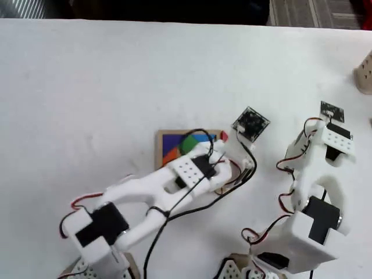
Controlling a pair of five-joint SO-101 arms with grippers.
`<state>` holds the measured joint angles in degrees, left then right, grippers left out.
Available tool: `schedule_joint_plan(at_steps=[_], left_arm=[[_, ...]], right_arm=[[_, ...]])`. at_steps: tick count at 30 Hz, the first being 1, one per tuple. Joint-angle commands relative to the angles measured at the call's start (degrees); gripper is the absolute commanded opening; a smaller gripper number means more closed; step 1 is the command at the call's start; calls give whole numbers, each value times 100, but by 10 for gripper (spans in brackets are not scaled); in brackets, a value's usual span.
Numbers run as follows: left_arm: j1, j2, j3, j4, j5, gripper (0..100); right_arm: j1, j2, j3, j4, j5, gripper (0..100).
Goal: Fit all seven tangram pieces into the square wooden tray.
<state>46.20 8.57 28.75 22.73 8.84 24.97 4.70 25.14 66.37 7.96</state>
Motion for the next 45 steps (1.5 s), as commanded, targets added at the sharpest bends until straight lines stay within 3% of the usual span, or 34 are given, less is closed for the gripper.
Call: schedule_joint_plan(at_steps=[1, 9, 25, 30, 39, 45], left_arm=[[40, 171, -378, 35, 44, 130], [-646, 391, -369, 88, 79, 130], [-1209, 356, -387, 1178, 88, 128], [-1429, 356, -387, 1495, 53, 22], [-1437, 312, -422, 1626, 44, 38], [-1437, -532, -132, 1705, 44, 42]], right_arm=[[40, -40, -26, -57, -97, 334], [13, -40, -26, -57, -97, 334], [-4, 189, -79, -57, -70, 334], [-154, 259, -88, -57, 176, 334], [-154, 277, -88, -57, 202, 334], [-251, 286, -88, -57, 211, 334]])
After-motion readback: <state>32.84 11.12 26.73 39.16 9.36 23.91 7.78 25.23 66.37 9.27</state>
